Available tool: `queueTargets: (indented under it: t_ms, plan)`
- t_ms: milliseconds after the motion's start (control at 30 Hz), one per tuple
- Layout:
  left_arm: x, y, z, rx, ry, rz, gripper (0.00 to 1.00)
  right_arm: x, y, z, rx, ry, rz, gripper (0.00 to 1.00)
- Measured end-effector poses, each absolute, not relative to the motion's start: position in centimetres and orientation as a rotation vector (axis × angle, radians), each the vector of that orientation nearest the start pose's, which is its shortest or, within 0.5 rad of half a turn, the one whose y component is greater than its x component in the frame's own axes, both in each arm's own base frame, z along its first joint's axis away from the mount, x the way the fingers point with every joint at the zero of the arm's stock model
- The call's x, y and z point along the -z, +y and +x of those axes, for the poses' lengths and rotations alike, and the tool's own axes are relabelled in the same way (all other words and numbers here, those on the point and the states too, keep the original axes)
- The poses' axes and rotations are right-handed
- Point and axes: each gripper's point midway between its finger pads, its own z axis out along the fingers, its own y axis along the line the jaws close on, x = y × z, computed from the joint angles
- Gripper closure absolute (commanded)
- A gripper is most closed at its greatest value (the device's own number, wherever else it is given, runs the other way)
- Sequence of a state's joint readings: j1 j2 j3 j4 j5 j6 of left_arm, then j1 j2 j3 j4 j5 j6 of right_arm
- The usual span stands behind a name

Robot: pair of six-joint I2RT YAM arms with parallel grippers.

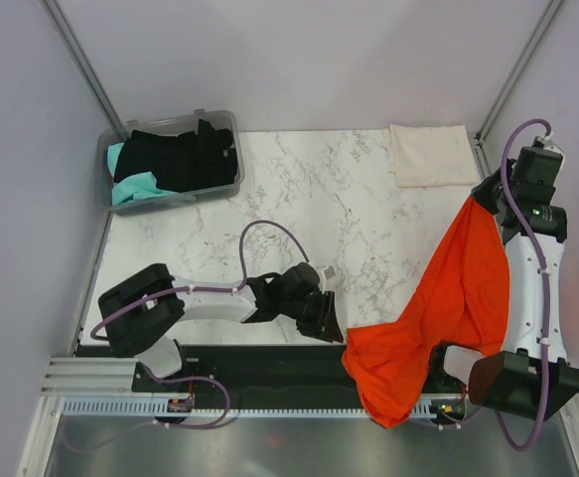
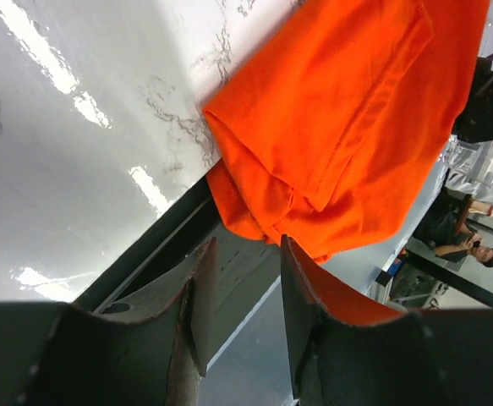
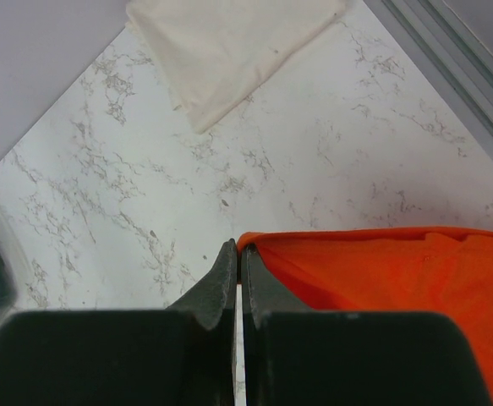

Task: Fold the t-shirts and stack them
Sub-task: Flatten the tshirt out

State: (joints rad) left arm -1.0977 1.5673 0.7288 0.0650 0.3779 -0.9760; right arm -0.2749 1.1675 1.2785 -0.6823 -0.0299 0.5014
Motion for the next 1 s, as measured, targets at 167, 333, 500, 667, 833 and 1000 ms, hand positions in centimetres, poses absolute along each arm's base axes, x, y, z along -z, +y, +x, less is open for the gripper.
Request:
queueTargets:
  t_ms: [167,333,500,667,833,1000]
  plan:
    - [-4.8,-38.6,7.9,1.284,2.801,0.357,0.55,-28.0,-6.8,33.6,-0.165,1.987,0.793,1.0]
    - [-4.1,-39.2,7.7,1.289,2.82,0.349,0.55,-28.0,-6.8,33.6,-0.165,1.987,0.793,1.0]
    - [-4.0,-40.2,7.9,1.308,2.815,0.344,0.56,-28.0,-6.8,33.5,-0.165,1.987,0.793,1.0]
    - [-3.4,-40.8,7.5,1.32,2.834,0.352,0.6,-28.0,-6.8,33.5,-0.165,1.988,0.793,1.0]
    - [-2.9,-40.9,7.1,1.314,2.855,0.36,0.6,-27.9,-6.8,33.3,-0.165,1.989,0.794,1.0]
    - [-2.3,-40.9,7.0,1.308,2.871,0.35,0.62,-27.7,-6.7,33.1,-0.165,1.991,0.795,1.0]
